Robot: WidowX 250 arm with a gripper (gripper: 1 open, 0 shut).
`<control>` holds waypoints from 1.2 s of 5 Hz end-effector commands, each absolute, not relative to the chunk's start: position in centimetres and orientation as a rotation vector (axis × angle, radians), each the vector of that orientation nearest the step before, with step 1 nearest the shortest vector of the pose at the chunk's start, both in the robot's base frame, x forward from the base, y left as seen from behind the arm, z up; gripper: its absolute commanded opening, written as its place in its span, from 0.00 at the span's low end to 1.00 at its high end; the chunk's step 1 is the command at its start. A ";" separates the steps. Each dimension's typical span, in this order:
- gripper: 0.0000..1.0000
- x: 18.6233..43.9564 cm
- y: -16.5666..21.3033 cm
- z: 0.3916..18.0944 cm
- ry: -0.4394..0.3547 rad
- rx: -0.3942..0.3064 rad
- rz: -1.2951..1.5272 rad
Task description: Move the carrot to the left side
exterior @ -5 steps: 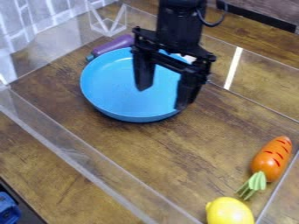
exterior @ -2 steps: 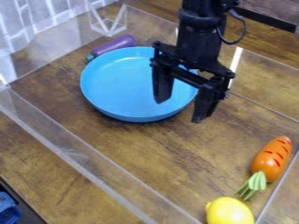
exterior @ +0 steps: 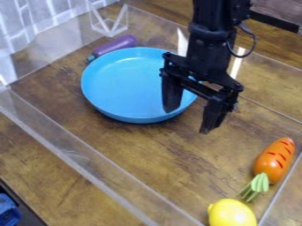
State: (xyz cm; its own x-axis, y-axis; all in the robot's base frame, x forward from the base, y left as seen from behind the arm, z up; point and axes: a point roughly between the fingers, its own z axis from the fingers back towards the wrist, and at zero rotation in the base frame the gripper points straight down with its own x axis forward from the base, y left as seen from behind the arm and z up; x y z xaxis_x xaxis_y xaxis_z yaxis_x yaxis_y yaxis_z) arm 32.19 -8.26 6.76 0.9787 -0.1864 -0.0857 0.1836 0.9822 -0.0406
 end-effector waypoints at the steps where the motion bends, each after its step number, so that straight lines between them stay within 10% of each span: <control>1: 1.00 33.1 -9.4 8.1 0.025 -0.047 -0.216; 6: 1.00 34.4 -11.4 6.4 0.007 -0.059 -0.256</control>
State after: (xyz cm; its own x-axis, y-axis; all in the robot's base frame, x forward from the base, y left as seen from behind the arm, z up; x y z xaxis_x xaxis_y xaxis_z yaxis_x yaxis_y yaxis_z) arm 33.64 -10.63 4.62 0.9689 -0.2395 -0.0627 0.2361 0.9700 -0.0575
